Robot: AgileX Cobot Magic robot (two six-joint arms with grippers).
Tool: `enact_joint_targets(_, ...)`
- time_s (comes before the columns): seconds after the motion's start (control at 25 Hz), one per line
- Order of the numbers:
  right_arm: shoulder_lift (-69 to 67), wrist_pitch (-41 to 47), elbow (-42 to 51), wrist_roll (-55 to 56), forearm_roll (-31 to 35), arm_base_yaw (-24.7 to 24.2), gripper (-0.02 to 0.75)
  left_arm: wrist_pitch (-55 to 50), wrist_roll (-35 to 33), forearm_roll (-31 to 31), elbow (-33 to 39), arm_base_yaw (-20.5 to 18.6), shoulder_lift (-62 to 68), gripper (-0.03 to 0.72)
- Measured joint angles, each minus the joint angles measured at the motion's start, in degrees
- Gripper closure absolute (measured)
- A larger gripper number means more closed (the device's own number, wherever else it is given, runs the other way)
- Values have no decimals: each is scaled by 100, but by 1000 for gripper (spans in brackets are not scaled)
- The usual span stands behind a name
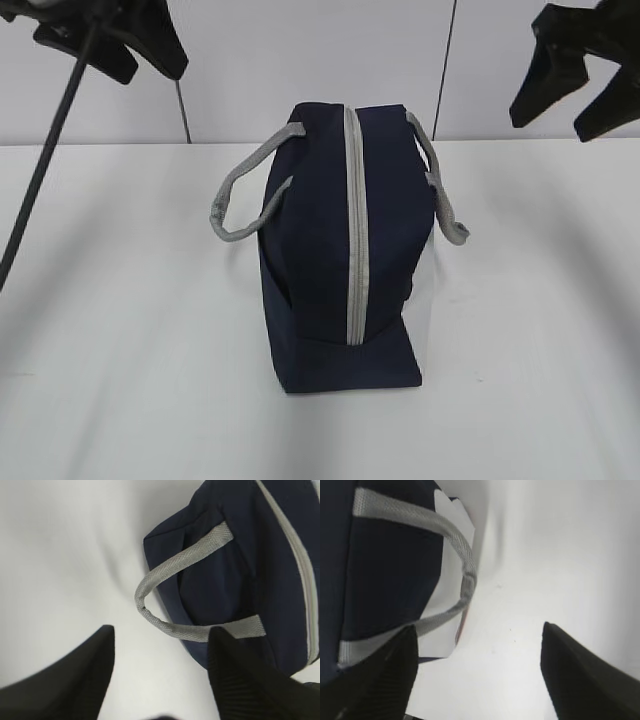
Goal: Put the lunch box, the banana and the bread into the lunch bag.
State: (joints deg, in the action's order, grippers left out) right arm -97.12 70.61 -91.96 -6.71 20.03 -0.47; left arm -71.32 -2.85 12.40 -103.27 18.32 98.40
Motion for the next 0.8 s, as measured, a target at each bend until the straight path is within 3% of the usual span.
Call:
enact_joint_targets(0.28, 1109, 22, 984, 191, -465, 0, 158, -27, 124, -177, 616, 0, -724, 272)
enact_joint_targets(0.8, 3216, -6, 2945, 248, -696, 8, 157, -24, 181, -604, 3451, 0, -3041, 272)
